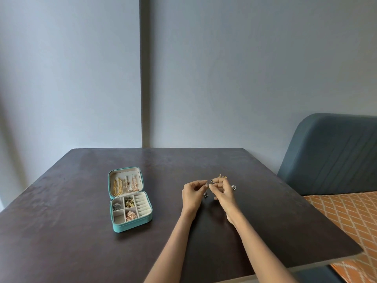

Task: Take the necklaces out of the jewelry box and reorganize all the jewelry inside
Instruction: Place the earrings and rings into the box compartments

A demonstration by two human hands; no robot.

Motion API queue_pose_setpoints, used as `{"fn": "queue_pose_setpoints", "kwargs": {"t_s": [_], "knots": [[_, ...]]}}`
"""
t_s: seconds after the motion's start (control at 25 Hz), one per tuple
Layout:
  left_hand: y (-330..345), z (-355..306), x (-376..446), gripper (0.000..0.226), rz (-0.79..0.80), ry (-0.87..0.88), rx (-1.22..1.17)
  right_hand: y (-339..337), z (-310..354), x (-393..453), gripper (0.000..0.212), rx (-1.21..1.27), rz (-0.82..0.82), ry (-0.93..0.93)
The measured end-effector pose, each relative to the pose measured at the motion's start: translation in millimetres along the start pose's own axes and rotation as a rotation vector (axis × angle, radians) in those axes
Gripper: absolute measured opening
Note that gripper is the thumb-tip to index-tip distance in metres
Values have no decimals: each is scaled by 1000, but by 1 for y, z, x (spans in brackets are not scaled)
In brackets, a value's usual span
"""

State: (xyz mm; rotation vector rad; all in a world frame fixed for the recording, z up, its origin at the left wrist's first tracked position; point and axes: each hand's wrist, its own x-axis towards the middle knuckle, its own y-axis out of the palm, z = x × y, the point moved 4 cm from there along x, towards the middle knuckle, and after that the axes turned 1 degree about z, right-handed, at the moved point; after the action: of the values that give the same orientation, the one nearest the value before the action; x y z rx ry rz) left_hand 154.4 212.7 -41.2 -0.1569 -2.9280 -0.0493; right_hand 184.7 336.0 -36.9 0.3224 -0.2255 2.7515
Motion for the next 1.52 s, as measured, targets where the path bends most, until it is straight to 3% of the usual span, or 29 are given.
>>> {"fn": "queue_pose_setpoints", "kwargs": {"t_s": [0.08, 0.44, 0.64, 0.92, 1.52], "knots": [[1, -3, -2, 11, 10, 17, 22, -1, 2, -1, 21, 14, 14, -37], [2, -4, -1, 16, 44, 54, 44, -4, 4, -1, 5, 123, -18, 46], [1, -3, 1, 11, 52, 77, -11, -8, -2, 3, 10, 283, 84, 112], [4, -4, -3, 8, 87, 66, -5, -8, -1, 2, 8, 336, 81, 105], [0, -1, -1, 15, -1, 48, -49, -8, 4, -1, 12, 391, 56, 141]]}}
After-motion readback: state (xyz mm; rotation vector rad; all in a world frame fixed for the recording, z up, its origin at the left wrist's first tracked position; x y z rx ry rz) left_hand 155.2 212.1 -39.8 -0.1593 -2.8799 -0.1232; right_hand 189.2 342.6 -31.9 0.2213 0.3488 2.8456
